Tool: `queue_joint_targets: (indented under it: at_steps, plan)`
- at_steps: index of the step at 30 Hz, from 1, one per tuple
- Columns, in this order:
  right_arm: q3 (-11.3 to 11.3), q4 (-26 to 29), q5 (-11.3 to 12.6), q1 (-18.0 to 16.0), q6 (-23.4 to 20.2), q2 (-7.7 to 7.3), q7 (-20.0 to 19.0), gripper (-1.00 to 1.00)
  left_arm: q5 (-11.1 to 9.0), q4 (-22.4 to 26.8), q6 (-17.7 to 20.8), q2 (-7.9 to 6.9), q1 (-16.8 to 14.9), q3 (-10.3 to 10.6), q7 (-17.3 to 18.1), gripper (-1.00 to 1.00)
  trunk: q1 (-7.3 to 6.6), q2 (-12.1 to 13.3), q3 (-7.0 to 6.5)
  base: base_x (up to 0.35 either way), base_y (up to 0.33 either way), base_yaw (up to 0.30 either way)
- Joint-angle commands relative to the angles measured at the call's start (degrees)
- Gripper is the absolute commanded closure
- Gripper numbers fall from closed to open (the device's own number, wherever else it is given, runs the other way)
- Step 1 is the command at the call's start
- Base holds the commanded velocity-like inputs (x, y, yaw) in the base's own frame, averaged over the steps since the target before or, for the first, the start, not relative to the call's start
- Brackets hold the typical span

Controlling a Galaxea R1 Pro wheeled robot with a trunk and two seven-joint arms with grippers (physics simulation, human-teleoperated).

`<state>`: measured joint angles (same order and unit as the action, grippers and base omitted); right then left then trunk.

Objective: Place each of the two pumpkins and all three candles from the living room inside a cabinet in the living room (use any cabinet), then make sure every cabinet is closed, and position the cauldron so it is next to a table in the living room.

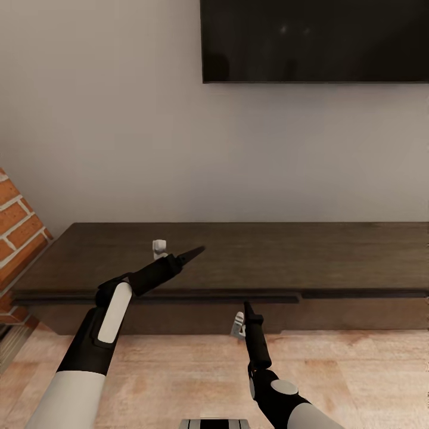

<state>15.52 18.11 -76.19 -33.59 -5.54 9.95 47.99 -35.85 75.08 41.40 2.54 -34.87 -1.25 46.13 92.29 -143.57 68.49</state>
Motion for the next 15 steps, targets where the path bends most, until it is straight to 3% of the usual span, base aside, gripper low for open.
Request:
queue_joint_targets:
  at_steps: [1, 15]
  plan:
    - [1.6, -0.1, -0.6, 0.1, 0.3, 0.05, -0.5, 1.0, 0.0, 0.0, 0.0, 0.01, 0.0, 0.0, 0.0, -1.0, 0.01, 0.0, 0.01, -0.094, 0.0, 0.0]
    - [1.7, 0.0, -0.6, 0.1, 0.4, 0.05, -0.5, 1.0, 0.0, 0.0, 0.0, 0.01, 0.0, 0.0, 0.0, -1.0, 0.01, 0.0, 0.01, -0.009, 0.0, 0.0]
